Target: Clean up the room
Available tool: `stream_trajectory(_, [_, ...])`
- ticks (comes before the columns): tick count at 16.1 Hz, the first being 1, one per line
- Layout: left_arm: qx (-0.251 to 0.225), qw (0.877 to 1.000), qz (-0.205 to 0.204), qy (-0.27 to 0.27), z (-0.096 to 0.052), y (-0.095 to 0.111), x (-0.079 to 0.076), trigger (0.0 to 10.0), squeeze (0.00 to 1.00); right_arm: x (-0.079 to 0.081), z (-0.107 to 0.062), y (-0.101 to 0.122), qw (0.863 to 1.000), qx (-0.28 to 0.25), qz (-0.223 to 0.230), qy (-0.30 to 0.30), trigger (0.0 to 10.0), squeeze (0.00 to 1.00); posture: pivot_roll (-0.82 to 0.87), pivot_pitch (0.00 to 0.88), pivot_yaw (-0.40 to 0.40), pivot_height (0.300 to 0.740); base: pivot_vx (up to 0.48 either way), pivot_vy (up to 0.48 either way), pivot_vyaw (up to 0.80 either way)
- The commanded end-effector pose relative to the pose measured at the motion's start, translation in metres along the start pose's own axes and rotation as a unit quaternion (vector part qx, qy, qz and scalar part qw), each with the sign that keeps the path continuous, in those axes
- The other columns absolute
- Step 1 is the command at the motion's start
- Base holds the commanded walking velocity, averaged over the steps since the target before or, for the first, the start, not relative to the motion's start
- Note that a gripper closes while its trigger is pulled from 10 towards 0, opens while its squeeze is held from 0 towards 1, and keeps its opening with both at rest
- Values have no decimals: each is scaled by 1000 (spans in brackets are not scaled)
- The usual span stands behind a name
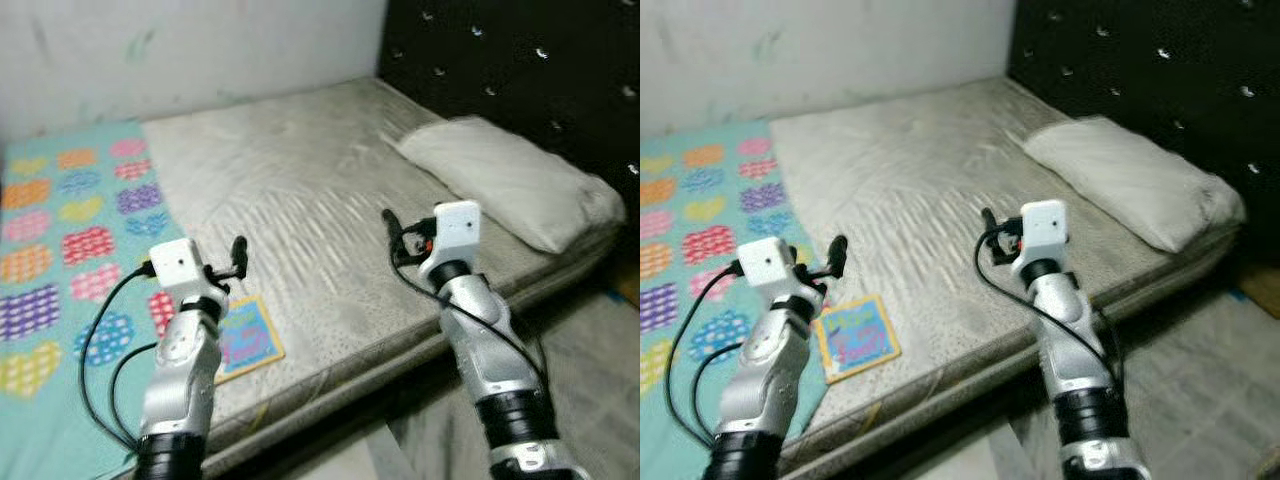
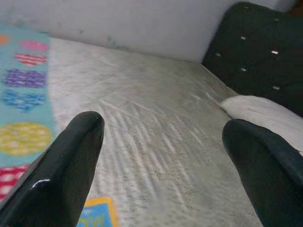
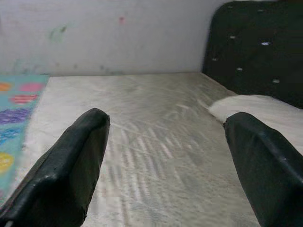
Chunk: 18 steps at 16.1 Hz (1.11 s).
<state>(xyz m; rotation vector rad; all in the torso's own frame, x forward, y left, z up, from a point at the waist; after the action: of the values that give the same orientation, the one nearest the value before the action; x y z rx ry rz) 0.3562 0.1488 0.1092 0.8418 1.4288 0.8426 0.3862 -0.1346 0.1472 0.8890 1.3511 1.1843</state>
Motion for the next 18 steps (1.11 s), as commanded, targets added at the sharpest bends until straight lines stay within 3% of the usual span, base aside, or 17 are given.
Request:
stream_trajectory(1, [1,1000,7,4,0,0,4,10000,0,1,2,5,1000,-7,3,-1,10000,0,-95,0,40,740,0,0,-800])
stream_trajectory(5, [1,1000,8,2,0,0,3,10000,0,1,2,6,1000,-9,0,-1,10000,0,-95,0,39,740,0,0,-800])
stream_trajectory(11, [3,1000,10,4,0,-2,4,10000,0,0,3,7,1000,-12,-2,-1,10000,0,-93,0,39,740,0,0,0])
stream_trajectory(18, [4,1000,9,5,0,-3,3,10000,0,0,3,6,1000,-10,-2,-1,10000,0,-93,0,38,740,0,0,-766])
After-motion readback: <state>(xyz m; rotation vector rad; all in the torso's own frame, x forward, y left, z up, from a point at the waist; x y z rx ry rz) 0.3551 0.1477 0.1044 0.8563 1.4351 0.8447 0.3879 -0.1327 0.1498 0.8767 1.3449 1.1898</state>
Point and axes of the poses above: a point about 5 cm out from each wrist's last joint towards the gripper, its own z axis pointing out of the wrist towards the gripper, its own y axis along the axis of the wrist's last joint, x = y × z, the point moved 5 cm from there along z, pointing out of the wrist towards the gripper, and after that the axes turned 11 degrees about -z, right-handed, at the moved point
